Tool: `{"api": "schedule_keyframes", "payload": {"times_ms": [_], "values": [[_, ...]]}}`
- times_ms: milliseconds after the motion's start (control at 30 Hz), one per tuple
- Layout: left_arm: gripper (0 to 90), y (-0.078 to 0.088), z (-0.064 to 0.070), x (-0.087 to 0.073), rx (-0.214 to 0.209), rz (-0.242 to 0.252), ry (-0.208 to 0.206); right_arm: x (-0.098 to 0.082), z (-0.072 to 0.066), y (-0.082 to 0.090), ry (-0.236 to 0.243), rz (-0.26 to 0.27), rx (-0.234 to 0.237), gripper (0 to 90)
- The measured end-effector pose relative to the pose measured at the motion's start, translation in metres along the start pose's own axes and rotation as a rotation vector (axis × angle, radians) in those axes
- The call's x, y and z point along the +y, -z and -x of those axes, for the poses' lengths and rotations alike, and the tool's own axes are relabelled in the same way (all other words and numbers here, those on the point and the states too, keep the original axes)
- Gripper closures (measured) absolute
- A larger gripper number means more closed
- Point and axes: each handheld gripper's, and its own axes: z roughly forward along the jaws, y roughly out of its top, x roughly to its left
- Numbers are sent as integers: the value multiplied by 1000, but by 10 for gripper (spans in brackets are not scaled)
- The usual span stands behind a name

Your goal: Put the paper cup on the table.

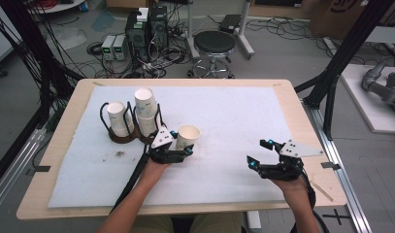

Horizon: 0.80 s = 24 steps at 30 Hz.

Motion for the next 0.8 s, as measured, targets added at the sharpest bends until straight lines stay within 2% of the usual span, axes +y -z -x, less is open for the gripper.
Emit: {"api": "schedule_keyframes", "payload": {"times_ms": [133, 367, 600, 800], "values": [[326, 0, 2, -2, -5, -52, -31, 0, 0, -1, -1, -3, -1, 214], [329, 6, 4, -5, 3, -67, -46, 1, -2, -4, 3, -6, 4, 214], [328, 14, 3, -8, -2, -85, -33, -1, -3, -6, 5, -17, 6, 214], [325, 19, 2, -10, -8, -120, -21, -1, -4, -6, 8, -19, 7, 214]]}}
